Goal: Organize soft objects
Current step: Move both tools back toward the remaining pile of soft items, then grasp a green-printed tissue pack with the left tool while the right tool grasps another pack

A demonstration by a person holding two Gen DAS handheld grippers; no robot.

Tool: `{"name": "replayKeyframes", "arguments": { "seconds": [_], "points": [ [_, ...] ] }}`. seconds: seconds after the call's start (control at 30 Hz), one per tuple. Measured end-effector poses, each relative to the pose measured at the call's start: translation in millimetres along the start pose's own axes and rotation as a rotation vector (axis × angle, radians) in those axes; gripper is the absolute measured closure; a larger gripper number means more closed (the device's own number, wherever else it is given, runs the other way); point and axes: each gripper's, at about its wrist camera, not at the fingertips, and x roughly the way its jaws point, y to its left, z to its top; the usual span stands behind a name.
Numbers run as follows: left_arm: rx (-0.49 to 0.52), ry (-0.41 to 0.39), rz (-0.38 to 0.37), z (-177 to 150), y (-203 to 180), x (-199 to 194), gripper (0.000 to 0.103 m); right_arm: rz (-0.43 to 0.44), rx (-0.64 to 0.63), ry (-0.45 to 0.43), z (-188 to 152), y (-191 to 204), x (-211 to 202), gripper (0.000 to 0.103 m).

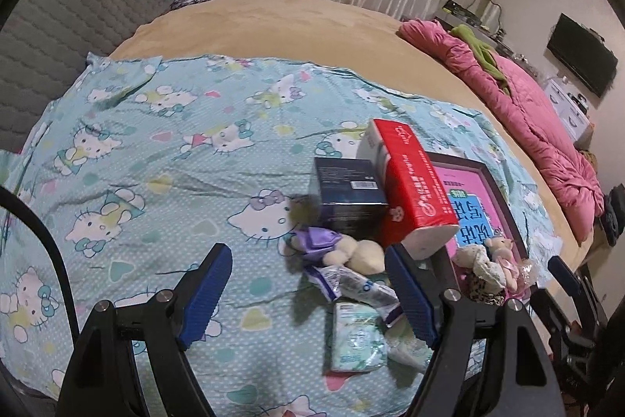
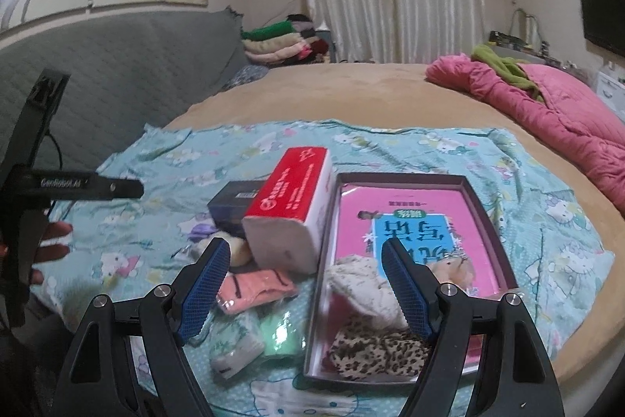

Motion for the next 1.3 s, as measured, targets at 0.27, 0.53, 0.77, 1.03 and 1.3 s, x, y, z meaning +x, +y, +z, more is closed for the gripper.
{"name": "replayKeyframes", "arguments": {
  "seconds": [0.27, 0.53, 0.77, 1.03, 1.3],
  "points": [
    [-0.024, 0.018, 0.0, -5, 12, 11, 0.023, 0.053, -0.131, 0.064, -9, 28, 12, 0.022],
    [-0.012, 0.051, -0.017, -13, 11, 26, 0.023, 0.112, -0.337, 0.161, -32, 66, 28, 0.022],
    [-0.01, 0.091, -0.032, -23, 10, 40, 0.023, 0.099, -0.451, 0.261, -51, 81, 52, 0.022],
    [0.074, 0.195, -0.076, -55, -12, 61, 0.023, 0.045, -0.527, 0.327, -64, 85, 75, 0.022],
    [0.115, 0.261, -0.086, -71, -24, 76, 0.023, 0.026, -0.583, 0.348, -71, 82, 87, 0.022]
  ]
}}
